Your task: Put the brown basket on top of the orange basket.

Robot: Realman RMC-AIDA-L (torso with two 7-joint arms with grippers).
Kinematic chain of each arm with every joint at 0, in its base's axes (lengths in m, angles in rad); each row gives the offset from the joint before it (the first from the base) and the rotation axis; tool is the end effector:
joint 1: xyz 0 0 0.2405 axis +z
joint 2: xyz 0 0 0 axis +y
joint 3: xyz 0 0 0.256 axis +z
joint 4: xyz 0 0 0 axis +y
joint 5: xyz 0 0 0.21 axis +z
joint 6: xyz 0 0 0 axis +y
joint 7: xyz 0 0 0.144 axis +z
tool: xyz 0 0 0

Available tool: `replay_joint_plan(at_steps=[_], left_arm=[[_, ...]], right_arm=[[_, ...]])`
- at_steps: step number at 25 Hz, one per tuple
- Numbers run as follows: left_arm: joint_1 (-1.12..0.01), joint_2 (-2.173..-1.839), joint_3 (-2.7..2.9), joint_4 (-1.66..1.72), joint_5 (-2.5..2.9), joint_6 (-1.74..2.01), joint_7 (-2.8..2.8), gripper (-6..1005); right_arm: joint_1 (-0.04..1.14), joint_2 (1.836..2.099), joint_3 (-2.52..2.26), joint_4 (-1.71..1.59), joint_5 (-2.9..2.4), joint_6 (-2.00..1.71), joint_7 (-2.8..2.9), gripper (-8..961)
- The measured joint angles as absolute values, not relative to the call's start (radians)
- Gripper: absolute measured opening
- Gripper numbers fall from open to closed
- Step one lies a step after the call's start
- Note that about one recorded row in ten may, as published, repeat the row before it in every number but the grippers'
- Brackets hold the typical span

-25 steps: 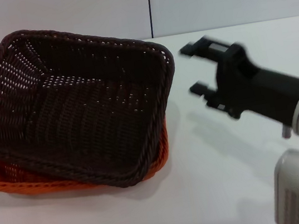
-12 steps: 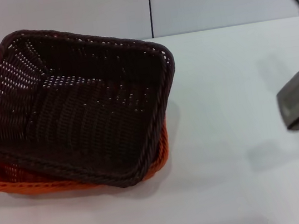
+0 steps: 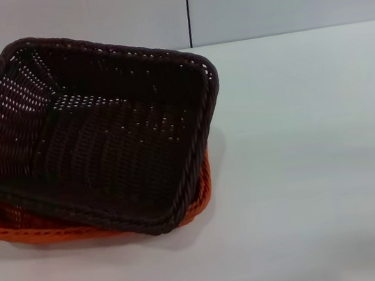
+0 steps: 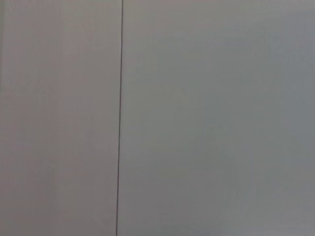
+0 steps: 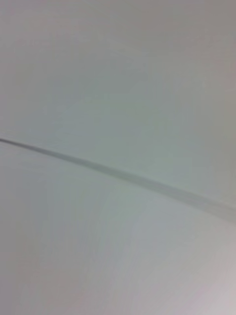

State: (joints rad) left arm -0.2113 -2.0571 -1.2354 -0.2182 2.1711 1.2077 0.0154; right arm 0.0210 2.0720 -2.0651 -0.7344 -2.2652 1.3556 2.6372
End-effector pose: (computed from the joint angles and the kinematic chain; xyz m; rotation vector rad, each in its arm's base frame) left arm -0.4221 0.2542 0.0641 -1.0260 -0.6449 -0.4602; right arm 0.3167 0.2588 0.0492 -1.0913 0.2307 0.5099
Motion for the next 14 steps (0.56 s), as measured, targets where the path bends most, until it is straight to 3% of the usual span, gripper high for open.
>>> replay_joint_plan(at_steps=[2, 5, 14], left_arm=[[-0.217, -2.057, -1.242, -0.219, 2.171, 1.216, 0.015, 755], [-0.234, -2.057, -1.246, -0.207, 2.171, 1.226, 0.016, 755], [-0.24, -2.057, -1.245, -0.206, 2.171, 1.237, 0.017, 755]], right_arm=[[0.087, 2.077, -2.075, -0.476, -2.24, 1.453, 2.967, 716], [0.098, 2.079, -2.087, -0.386, -2.227, 1.467, 3.09, 716], [0.077, 2.084, -2.101, -0.395, -2.225, 1.484, 3.044, 716]])
